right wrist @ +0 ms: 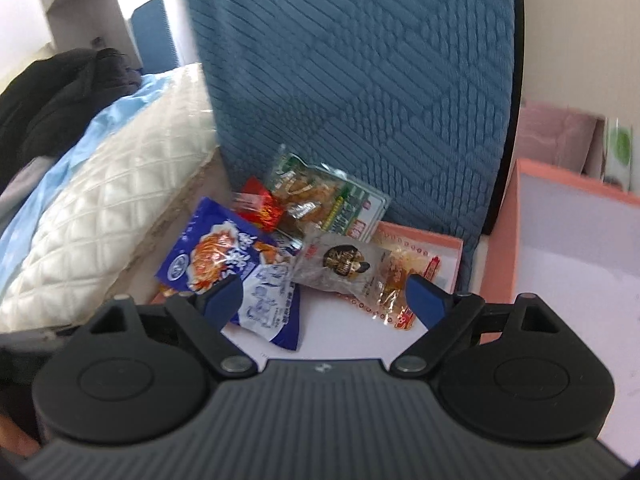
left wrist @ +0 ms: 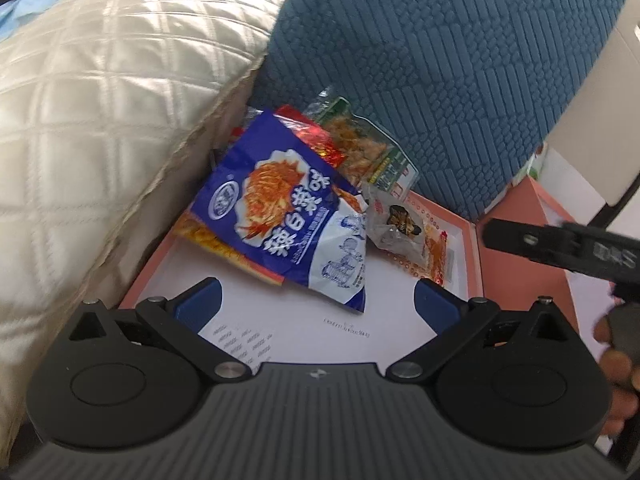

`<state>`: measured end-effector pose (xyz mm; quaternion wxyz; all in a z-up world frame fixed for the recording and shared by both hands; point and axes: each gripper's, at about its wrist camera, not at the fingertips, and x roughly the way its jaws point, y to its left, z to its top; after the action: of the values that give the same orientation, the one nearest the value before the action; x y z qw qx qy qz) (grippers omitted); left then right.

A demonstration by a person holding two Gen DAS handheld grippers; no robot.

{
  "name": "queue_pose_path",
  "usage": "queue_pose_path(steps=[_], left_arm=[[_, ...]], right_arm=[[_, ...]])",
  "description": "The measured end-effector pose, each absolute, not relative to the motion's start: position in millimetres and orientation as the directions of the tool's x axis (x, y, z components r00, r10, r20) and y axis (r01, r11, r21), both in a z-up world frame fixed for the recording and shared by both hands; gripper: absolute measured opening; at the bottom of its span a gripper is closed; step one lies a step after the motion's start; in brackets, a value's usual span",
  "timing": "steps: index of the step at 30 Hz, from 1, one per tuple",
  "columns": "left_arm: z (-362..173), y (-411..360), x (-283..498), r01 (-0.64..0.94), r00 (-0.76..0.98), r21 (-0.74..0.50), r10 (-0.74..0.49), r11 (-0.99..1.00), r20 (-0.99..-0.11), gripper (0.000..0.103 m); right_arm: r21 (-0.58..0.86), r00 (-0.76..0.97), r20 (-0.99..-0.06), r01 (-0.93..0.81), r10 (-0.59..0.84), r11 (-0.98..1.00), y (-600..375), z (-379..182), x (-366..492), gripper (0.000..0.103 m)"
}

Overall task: Organize snacks
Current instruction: 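Lower the right gripper onto the small clear snack packet and close it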

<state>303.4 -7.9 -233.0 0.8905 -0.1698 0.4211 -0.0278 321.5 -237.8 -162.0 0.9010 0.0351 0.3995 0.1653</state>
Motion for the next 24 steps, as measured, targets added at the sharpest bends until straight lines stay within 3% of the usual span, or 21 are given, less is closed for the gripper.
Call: queue_pose_path(steps=[7,10,17,24], left_arm=[[-243.7,-16.1,324.5,-0.006,0.639,-0.329,-0.250,0.944,-0.727,0.102],[-247.7,-17.4,335.6,0.041,0.627,-0.344,-0.292,0.938,-0.722,0.094],[-254.0,-28.2,358.2,0.123,0.627,-0.250,-0.271,0.960,-0.731,0.081],[-266.1,-43.5,373.8,0.187,0.632,-0.160,-0.243,0.969,-0.736,0.080]], right_arm=[[0.160,0.625,-0.735,-0.218,0.264,0.963,-226.8,-187.5,352.0,0.090],[0.162,0.620,-0.740,-0.210,0.259,0.964,-221.4,-197.0,364.4,0.090],[0.270,0.555,-0.764,-0.190,0.330,0.944,-225.5,-224.0,401.2,0.090],[0.278,0.525,-0.787,-0.169,0.325,0.946,-223.1,-241.8,427.2,0.089]])
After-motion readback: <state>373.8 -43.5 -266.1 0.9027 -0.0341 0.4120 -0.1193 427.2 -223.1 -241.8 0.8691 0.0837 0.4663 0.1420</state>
